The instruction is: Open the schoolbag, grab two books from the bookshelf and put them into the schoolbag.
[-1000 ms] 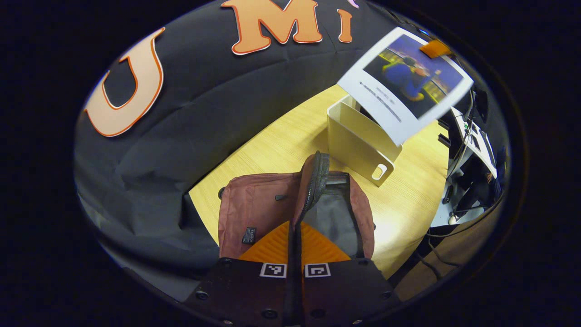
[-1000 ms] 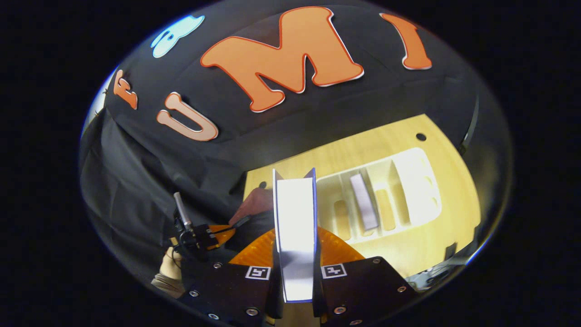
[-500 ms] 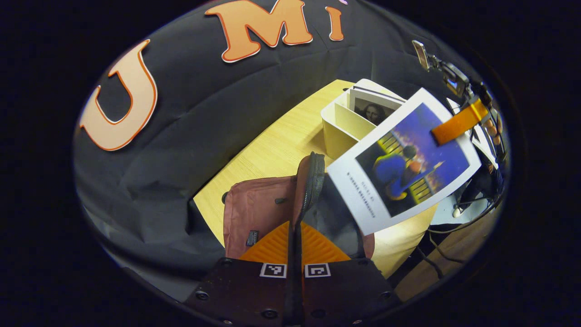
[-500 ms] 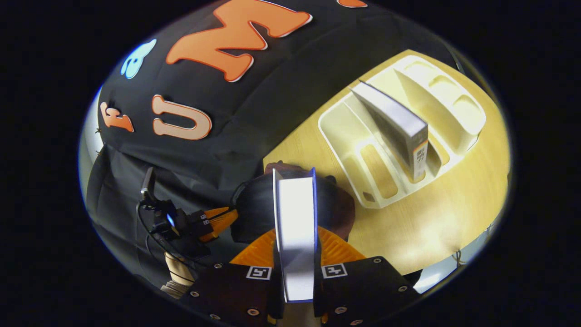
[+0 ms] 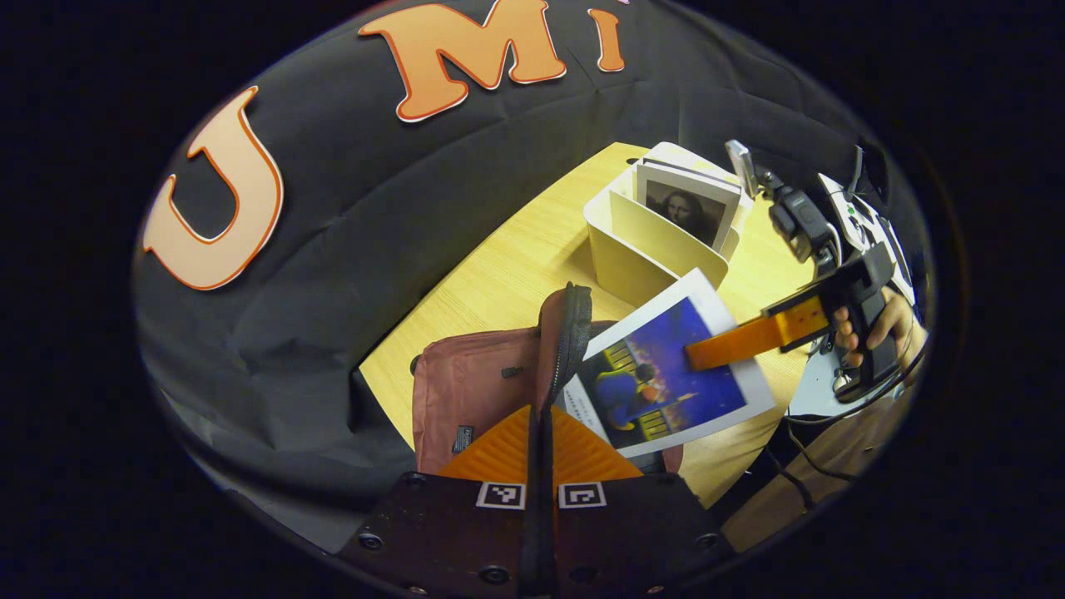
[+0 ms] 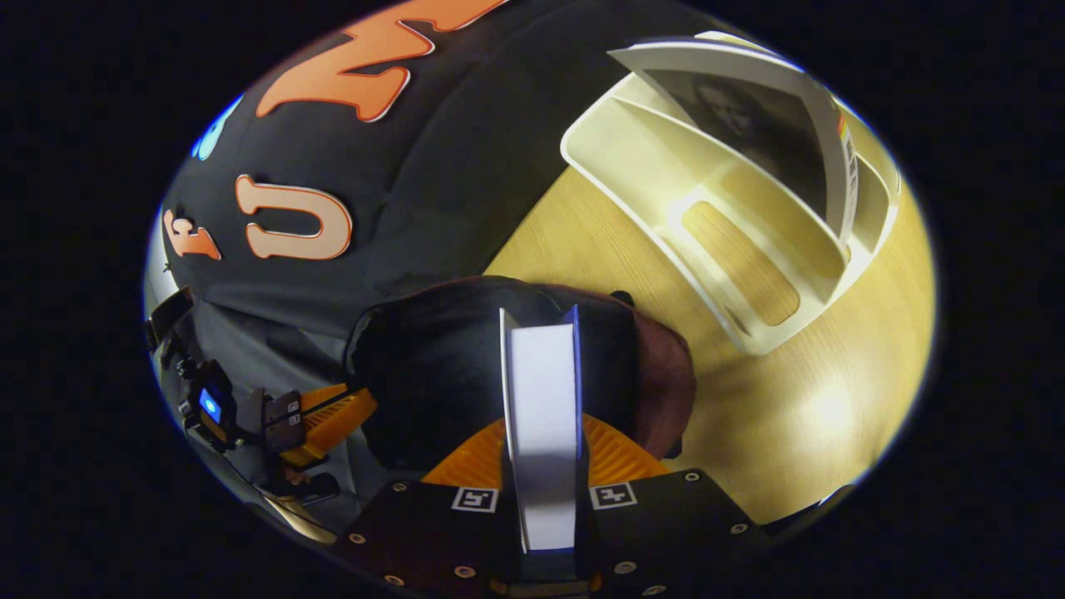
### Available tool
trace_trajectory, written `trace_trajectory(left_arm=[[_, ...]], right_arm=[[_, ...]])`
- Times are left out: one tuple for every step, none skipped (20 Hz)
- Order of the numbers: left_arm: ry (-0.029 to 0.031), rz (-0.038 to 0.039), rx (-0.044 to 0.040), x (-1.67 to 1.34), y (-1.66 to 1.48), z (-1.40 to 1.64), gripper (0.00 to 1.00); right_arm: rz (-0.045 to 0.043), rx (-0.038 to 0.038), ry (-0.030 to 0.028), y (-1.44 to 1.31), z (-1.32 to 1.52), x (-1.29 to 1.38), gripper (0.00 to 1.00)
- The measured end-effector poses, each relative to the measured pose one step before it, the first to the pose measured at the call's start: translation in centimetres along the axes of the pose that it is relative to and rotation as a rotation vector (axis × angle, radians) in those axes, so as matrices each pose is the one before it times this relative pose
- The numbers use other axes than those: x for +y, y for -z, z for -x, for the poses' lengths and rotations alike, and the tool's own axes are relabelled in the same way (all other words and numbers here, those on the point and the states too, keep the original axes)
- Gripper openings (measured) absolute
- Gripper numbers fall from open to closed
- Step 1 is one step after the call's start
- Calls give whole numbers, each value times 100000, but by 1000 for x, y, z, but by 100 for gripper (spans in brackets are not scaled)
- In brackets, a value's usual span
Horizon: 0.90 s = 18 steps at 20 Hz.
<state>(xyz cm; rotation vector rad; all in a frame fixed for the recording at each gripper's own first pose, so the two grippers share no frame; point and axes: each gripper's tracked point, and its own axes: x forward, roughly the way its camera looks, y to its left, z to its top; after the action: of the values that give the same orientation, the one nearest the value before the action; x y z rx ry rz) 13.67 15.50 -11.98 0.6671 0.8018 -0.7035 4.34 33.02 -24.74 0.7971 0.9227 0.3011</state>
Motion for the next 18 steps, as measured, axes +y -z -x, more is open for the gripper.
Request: trace_trajectory(left_arm=[[-611,-886,595,79,-188,144,0],[-425,-1083,644,27,-55,163,0],[-961,-926,-199,216,-299,317,0],[-394,-500,161,183,-127,170,0],[9,-149,120,39,-259,193,1],[-207,-137,-37,69,-121,183,1],[-201,-320,-248,-16,-69,74,0],[345,241,-202,-139,-195,-6,1],[587,921,-455,-48,-343,119,0],[115,-322,-644,-140,-322,-374,1],[-269,-1348,-646,-113,-319,2,0],[428,-817,-85,-146,-118,-125,0],[774,-112,-29,-348,-73,-121,0],[556,159,163,-134,-48,-170,1],[74,237,137,73,-13,-116,1],[27,210,207,42,187,-256,1],[462,522,492,-43,230,-182,1],[706,599,326,-202,272,-247,1]], right_arm=[[364,-185,-785,15,-971,234,25],[-499,311,-706,53,-1239,531,25],[-347,112,-514,-44,-1029,170,25],[-243,-176,-291,68,-776,109,25],[134,-244,-21,-2,-746,139,25],[-89,-608,576,106,-803,141,25],[279,-206,1081,178,-810,245,25],[-204,-816,1282,79,-681,211,25],[-548,-817,1259,174,-614,284,25],[-559,-273,1006,186,-714,409,25],[-999,327,854,377,-587,250,25],[-476,940,542,437,-553,574,26],[121,1387,616,224,-432,190,17],[412,1574,920,312,52,-60,29],[956,1510,1097,0,196,-300,31],[953,613,1717,-210,91,-65,43],[2409,667,2334,-199,34,-318,34],[2999,355,2606,-59,-139,-309,25]])
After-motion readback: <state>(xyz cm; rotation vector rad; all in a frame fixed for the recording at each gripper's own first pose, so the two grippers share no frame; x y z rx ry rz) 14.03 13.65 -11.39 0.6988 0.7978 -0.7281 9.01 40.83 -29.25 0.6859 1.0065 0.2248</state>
